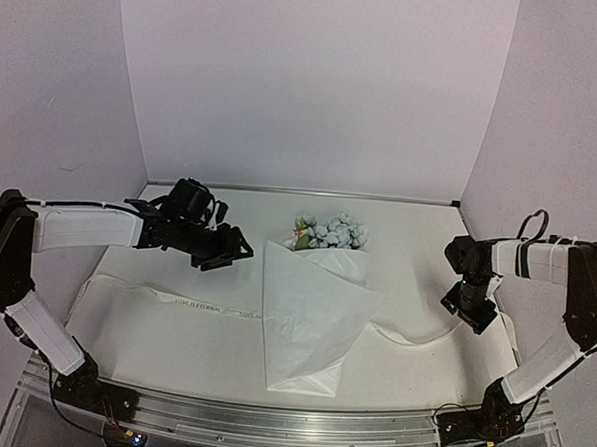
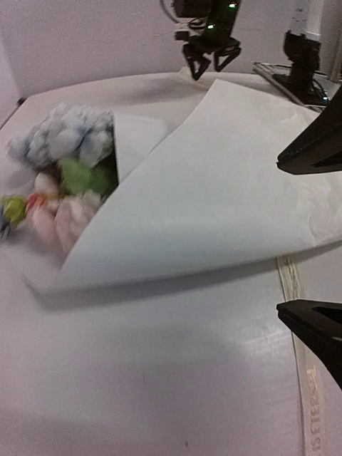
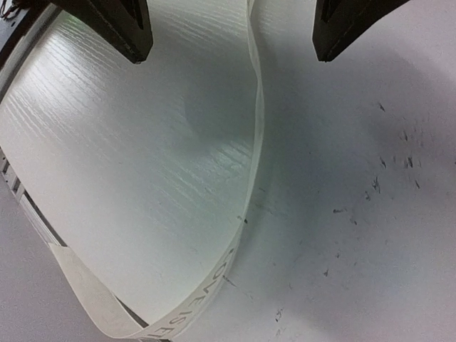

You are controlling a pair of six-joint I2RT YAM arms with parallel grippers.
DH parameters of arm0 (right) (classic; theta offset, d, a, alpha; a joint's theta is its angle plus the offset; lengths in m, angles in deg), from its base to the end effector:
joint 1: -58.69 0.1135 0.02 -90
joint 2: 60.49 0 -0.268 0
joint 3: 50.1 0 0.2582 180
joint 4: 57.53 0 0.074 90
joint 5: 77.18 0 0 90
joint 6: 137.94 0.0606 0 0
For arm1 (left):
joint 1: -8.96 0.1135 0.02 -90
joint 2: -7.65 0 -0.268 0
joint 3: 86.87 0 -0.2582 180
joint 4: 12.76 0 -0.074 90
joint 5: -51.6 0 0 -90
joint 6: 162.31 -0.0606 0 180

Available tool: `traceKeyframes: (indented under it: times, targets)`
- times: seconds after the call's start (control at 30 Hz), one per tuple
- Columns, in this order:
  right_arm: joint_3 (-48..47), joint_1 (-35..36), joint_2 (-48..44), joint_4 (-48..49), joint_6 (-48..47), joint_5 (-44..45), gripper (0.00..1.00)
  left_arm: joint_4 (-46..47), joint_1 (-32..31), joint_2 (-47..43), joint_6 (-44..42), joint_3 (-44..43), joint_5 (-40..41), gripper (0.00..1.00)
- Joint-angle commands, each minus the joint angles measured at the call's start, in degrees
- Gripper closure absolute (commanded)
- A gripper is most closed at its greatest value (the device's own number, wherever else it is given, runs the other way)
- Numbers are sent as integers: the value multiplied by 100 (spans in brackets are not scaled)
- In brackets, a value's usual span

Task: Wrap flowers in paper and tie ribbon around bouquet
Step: Pick up the ribbon at the center of the board.

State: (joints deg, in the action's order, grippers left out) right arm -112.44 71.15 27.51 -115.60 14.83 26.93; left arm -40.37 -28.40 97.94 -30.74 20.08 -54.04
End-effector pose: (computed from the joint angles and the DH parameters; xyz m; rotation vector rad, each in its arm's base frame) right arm 0.2550 0.0412 0.1376 1.2502 2.6159 -0.1873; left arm 0.2777 -0.2325 0.2116 0.0516 2.5421 -0.9399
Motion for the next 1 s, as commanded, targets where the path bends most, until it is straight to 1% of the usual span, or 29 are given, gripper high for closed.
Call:
traceKeyframes:
  times: [0.0,0.1,0.17,0.23,0.3,0.43,0.53,0.67,0.73,0.83,0.97]
  targets:
    - [119,-282,223,586,212,-58,21,-606,636,-917,946,751,1278,32]
    - [180,-479,420,952,183,-304,23,-768,1259,-1348,1293,1406,1507,27]
    - [199,-595,548,1124,166,-486,24,-829,1672,-1459,1371,1700,1689,25]
    - [222,-720,640,1283,157,-663,25,-891,2007,-1455,1363,1788,1811,24]
    - [263,-807,674,1386,146,-738,27,-977,2214,-1346,1365,1732,1916,24]
    - [298,-892,710,1425,94,-809,28,-1082,2439,-1119,1595,1540,2203,22]
    - [353,-938,699,1440,74,-822,29,-1236,2567,-980,2032,1480,2351,21]
    - [469,-976,570,1464,73,-807,30,-1305,2591,-935,2672,1626,2517,20]
    - [507,-982,498,1466,73,-781,31,-1180,2628,-905,2856,1758,2607,19]
    - [509,-989,439,1466,49,-779,31,-868,2813,-665,2947,1884,2439,19]
    - [483,-1007,463,1468,25,-838,34,-573,2938,-278,2967,1890,2281,22]
